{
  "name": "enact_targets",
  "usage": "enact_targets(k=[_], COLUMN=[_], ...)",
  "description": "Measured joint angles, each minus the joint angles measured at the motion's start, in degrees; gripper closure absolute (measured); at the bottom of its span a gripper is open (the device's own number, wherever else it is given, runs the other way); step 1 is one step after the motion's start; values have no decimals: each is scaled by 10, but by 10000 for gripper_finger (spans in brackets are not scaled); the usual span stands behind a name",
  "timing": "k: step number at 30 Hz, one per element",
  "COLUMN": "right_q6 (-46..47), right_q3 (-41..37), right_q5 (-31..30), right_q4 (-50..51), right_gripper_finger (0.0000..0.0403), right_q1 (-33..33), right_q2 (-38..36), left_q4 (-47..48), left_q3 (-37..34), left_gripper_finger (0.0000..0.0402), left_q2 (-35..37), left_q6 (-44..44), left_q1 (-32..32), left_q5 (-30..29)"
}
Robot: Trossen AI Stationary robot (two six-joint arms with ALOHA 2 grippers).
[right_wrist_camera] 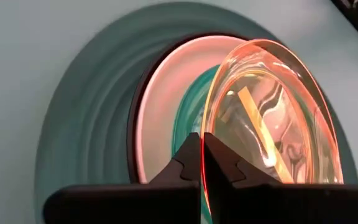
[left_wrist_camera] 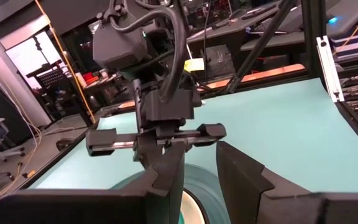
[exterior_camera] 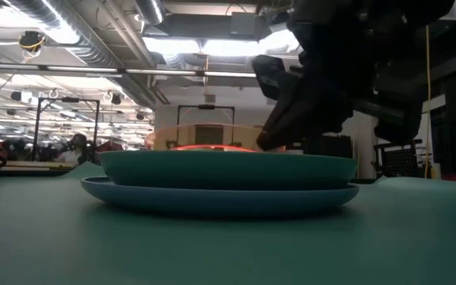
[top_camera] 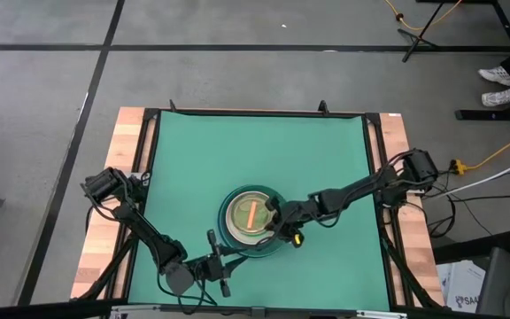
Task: Stack plastic plates
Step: Stack the orange plate on top of the light blue plate
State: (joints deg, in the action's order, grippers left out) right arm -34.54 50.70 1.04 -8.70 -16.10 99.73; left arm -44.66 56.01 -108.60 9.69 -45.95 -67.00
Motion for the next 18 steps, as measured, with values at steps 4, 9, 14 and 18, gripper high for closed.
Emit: enact_targets(k=[4, 9, 14, 18], right_q6=[0, 14, 48, 61], right_q3=[0, 0, 0, 0], right_q5=[-1, 0, -4, 4], right_q4=[-6, 0, -1, -7], right_gripper_finger=[402, 402, 388, 338], right_q1=[0, 0, 0, 0], right_q2=[7, 7, 7, 7], left_q4=[0, 0, 5, 10], left_q3=[0, 0, 0, 0], left_gripper_finger=[315, 315, 314, 315], left_q2=[0, 0, 0, 0], left_q6=[0, -1, -14, -20], left_q1=[0, 0, 1, 4], left_q5=[6, 8, 25, 45])
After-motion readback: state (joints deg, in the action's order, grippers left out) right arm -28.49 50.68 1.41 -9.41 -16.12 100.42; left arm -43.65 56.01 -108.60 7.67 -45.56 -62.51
